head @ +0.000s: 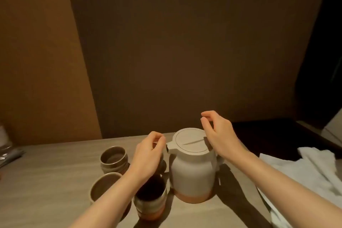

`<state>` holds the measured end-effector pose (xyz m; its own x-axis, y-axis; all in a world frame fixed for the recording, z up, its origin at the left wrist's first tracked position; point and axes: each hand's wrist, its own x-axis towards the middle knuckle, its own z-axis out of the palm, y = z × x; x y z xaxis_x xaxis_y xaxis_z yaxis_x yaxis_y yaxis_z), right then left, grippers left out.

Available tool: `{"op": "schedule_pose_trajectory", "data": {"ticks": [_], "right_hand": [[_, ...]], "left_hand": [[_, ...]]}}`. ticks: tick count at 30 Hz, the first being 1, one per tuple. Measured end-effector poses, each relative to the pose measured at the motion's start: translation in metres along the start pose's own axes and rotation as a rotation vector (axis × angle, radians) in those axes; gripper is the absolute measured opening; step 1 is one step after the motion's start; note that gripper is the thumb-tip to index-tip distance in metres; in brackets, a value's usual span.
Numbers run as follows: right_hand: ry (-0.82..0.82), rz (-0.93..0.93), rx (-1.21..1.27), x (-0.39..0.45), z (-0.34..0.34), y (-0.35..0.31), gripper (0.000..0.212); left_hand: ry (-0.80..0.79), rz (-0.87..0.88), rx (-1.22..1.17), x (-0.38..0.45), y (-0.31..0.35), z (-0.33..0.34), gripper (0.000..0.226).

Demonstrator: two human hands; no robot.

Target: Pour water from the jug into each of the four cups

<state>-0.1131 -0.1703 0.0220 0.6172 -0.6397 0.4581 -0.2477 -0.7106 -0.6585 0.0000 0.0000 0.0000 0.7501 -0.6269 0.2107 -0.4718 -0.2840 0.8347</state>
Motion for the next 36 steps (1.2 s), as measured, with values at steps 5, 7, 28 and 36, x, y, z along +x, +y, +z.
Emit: {"op": "schedule_pose_trajectory", "data": {"ticks": [5, 7, 28, 36], "right_hand": [[-0.016, 0.037, -0.024, -0.022, -0.017, 0.026, 0.047], [-0.04, 0.098, -0.002, -0.024, -0.016, 0.037, 0.056], [-0.019, 0.421, 0.647, -0.027, 0.007, 0.091, 0.06], [0.106, 0.444, 0.783, -0.039, 0.004, 0.094, 0.059]], "left_hand": [[0.002, -0.145, -0.227, -0.029, 0.014, 0.025, 0.031], [0.036, -0.276, -0.39, -0.036, 0.019, 0.038, 0.047], [0.152, -0.451, -0.551, -0.021, 0.009, 0.1, 0.056], [0.139, -0.442, -0.71, -0.027, 0.013, 0.096, 0.027]]}}
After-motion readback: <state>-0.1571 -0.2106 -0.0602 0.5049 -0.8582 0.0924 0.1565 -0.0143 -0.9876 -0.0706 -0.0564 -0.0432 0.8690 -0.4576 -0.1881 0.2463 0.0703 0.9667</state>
